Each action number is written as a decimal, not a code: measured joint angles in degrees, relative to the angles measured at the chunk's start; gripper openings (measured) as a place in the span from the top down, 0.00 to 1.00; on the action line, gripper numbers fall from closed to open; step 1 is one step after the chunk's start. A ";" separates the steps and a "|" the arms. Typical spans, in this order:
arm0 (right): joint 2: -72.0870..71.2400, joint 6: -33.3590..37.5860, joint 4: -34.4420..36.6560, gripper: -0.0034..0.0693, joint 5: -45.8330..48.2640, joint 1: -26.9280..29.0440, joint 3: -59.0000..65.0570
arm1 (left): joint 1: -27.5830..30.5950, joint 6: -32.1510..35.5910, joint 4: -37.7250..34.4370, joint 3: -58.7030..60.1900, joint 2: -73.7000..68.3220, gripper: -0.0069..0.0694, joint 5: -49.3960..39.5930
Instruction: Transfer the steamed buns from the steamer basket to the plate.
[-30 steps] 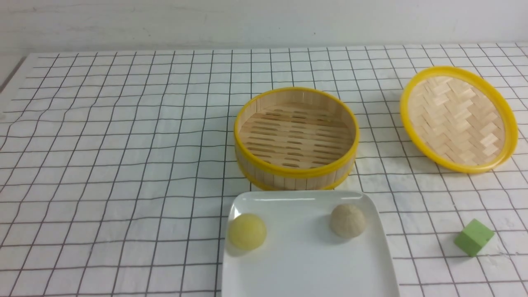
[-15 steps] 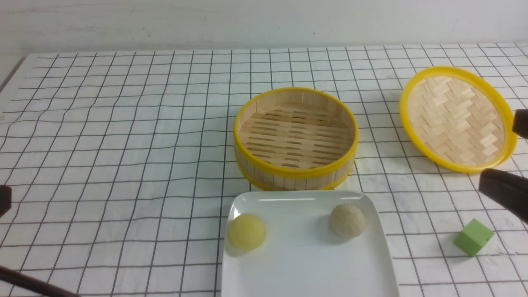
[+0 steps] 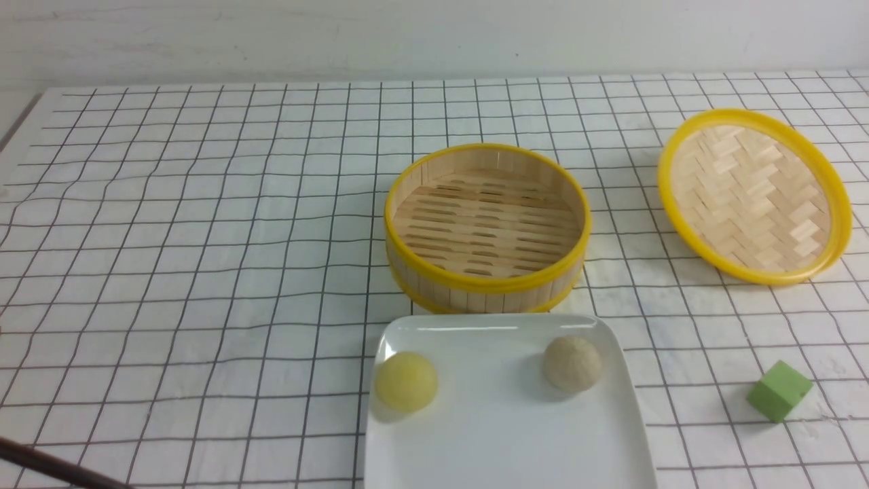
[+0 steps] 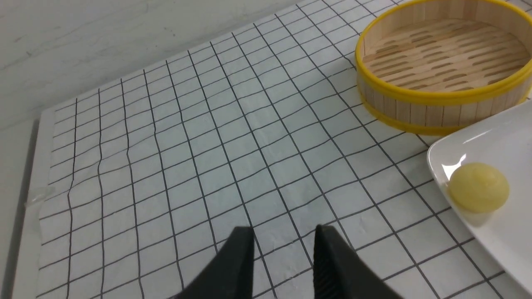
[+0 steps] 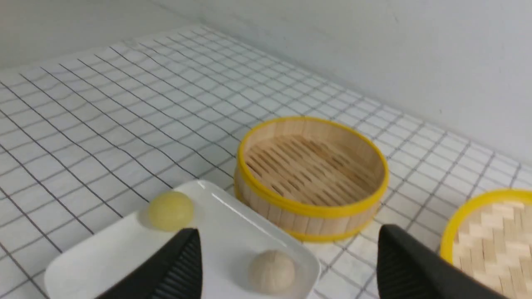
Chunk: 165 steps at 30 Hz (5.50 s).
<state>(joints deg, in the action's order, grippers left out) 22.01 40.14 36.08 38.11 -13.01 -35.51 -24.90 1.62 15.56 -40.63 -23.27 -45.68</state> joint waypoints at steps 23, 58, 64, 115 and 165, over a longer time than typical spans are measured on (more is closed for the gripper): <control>-13.78 -26.46 -25.55 0.20 4.96 0.00 11.45 | 0.00 0.00 0.00 0.00 0.00 0.60 -0.46; -14.13 -27.12 -31.19 0.20 -0.08 0.00 12.25 | 0.00 0.00 2.62 0.00 0.00 0.59 1.11; -14.13 -27.12 -31.23 0.20 -0.08 0.00 12.25 | 0.00 0.00 4.53 0.00 0.00 0.59 1.11; -14.13 -27.12 -31.23 0.20 -0.01 0.00 12.25 | 25.14 -14.45 -0.27 36.61 23.55 0.59 19.96; -14.13 -27.12 -31.20 0.20 0.05 0.00 12.30 | 25.14 -14.73 -5.86 41.72 23.97 0.59 23.12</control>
<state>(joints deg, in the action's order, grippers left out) 7.88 13.01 4.88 38.16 -13.01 -23.21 0.23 -13.11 9.70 1.09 0.70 -22.55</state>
